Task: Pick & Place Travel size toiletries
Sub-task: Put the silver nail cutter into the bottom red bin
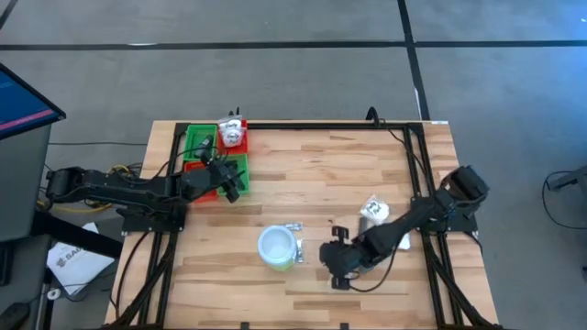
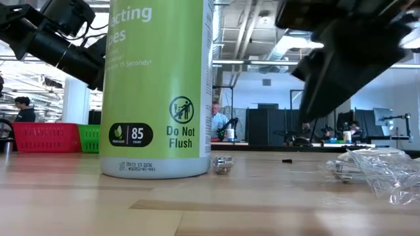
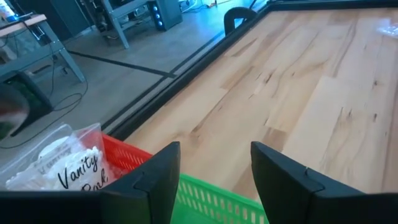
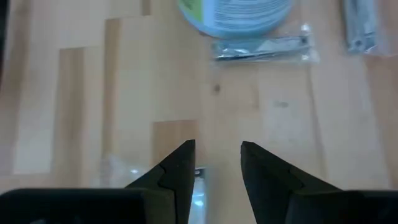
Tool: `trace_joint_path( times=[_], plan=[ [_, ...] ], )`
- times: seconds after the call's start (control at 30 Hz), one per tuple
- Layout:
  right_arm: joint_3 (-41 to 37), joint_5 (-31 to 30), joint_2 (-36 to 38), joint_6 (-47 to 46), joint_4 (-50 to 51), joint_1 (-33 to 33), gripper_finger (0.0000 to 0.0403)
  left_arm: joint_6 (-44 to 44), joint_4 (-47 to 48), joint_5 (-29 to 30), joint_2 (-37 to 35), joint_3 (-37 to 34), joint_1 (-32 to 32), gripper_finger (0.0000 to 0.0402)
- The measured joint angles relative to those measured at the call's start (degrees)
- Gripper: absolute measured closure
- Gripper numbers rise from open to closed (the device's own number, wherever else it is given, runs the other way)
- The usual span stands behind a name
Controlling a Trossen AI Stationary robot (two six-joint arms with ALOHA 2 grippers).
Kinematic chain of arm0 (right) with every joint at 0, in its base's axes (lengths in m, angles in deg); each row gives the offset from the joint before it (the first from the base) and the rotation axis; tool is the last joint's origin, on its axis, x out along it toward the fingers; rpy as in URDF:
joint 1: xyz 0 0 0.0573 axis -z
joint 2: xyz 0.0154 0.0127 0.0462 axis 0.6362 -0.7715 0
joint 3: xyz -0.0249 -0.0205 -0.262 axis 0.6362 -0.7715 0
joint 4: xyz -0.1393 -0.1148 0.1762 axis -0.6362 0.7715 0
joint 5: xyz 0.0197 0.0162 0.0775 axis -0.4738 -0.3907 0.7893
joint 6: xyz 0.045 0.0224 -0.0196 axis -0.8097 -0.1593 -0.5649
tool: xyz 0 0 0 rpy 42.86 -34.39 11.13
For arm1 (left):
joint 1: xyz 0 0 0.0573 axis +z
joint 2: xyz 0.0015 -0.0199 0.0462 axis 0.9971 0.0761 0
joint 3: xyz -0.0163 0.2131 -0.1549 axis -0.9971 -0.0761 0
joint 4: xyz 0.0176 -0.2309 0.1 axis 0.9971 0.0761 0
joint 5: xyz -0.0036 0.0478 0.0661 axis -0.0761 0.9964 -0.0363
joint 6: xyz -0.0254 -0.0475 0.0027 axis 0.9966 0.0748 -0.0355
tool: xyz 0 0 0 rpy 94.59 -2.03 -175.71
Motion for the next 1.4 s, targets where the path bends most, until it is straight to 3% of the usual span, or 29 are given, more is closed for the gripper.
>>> trace_joint_path(
  times=[0.43, 1.0, 1.1, 1.27, 1.4],
  plan=[
    [0.0, -0.4, -0.9, -7.2, 0.2, -4.2, 0.0283, 1.5, -0.5, 0.0, 0.0, 0.0, 0.0, 0.0221],
    [-0.1, 1.5, -6.5, -10.8, 2.5, -4.0, 0.0285, 1.5, -0.6, 0.0, 0.1, -0.1, 0.0, 0.0222],
    [-0.2, 1.5, -6.5, -10.8, 3.0, -4.0, 0.0300, 1.5, -0.6, 0.0, 0.1, -0.1, 0.0, 0.0222],
    [-0.1, 1.5, -6.4, -10.8, 4.2, -4.0, 0.0363, 1.5, -0.6, 0.0, 0.1, -0.1, 0.0, 0.0222],
    [0.1, 1.5, -6.4, -9.9, 4.6, -4.0, 0.0363, 1.5, -0.6, 0.0, 0.1, -0.1, 0.0, 0.0222]
  ],
)
